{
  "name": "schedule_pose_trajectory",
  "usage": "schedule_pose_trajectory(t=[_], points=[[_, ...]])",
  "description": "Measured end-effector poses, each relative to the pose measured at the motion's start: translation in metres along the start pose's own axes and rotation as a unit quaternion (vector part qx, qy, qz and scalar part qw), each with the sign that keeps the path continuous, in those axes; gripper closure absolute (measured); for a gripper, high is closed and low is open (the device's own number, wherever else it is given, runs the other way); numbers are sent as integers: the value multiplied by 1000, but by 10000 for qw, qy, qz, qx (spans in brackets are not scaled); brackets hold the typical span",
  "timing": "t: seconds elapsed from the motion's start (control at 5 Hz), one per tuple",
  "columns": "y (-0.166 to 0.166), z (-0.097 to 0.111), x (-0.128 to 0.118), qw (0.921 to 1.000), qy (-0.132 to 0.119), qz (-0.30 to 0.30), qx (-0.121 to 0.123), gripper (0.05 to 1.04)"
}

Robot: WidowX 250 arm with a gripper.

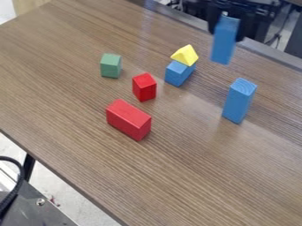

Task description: Blue rectangular block placed on the left side of the table

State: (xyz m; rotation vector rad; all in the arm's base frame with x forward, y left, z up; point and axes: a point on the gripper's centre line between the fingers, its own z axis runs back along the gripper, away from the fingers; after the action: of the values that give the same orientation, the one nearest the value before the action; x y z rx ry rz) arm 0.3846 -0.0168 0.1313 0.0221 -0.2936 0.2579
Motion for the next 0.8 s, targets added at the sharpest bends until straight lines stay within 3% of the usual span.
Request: schedule_pose_trajectory(t=[0.2,0.4,0.6,0.8], points=[[30,7,2,9987,-61,500,-6,515],[88,33,-10,9944,-77,1057,9,515],[124,39,-11,9903,-58,1386,6,515],[149,35,-3,9881,-125,1520,199,515]])
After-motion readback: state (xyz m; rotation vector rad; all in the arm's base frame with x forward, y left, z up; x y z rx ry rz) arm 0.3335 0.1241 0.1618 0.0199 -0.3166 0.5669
